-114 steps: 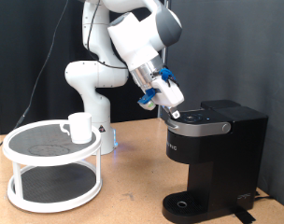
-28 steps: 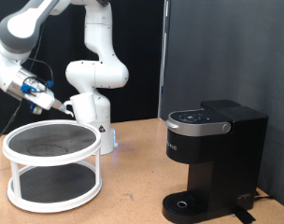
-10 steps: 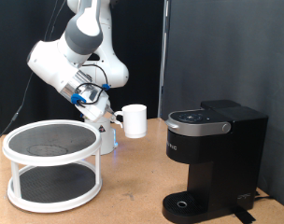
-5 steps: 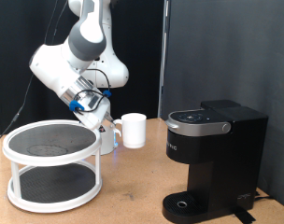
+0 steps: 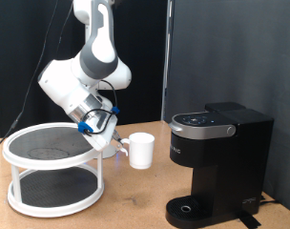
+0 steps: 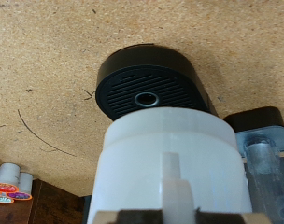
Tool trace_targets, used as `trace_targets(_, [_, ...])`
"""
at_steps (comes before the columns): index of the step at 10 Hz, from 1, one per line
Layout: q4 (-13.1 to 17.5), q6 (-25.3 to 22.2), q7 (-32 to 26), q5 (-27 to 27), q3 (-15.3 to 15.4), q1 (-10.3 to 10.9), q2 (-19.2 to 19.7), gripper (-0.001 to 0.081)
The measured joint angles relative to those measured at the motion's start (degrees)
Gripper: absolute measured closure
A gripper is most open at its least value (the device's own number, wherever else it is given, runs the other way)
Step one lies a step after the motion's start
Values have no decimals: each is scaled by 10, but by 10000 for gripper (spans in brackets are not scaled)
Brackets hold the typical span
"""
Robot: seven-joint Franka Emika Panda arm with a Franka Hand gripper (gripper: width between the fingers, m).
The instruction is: Make a cup of coffee with the keurig machine
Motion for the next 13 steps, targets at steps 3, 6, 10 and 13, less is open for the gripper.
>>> trace_targets(3, [20, 14, -15, 20, 12, 6, 37, 805])
trace_targets(6, [32, 30, -39, 44, 29, 13, 64, 805])
trace_targets(10, [29, 49, -86, 73, 46, 18, 83, 805])
trace_targets(13, [23, 54, -115, 91, 48, 18, 87, 805])
